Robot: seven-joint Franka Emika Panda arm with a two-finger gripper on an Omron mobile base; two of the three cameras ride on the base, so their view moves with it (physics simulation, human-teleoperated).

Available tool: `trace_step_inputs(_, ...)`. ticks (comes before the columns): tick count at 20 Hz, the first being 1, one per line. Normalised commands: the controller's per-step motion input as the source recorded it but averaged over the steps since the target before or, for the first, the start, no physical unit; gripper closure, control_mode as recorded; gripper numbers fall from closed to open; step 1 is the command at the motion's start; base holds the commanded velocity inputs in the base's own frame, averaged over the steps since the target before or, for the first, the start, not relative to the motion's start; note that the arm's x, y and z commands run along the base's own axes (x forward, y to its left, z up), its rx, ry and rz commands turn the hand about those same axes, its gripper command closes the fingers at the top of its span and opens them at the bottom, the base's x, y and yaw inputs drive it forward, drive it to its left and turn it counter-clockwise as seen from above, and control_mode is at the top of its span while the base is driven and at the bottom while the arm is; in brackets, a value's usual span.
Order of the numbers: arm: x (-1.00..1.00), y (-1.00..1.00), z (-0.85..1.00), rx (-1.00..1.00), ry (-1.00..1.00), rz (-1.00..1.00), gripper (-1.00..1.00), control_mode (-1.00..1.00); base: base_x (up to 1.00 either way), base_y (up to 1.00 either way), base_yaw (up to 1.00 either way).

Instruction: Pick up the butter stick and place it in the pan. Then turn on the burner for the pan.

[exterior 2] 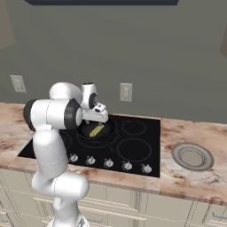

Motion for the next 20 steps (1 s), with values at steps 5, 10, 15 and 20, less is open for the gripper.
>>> trace_step_inputs(5,-0.18,0.15,0.15,0.0,0.0,0.0,-1.0,-1.0,0.0,0.0,0.0)
trace_step_inputs(10,-0.48,0.01,0.42,0.0,-0.02,0.0,-1.0,-1.0,0.0,0.0,0.0)
trace_step_inputs(15,-0.69,-0.02,0.27,0.0,0.0,0.0,-1.0,-1.0,0.0,0.0,0.0)
trace_step_inputs(20,-0.8,-0.1,0.02,0.0,0.01,0.0,-1.0,-1.0,0.0,0.0,0.0)
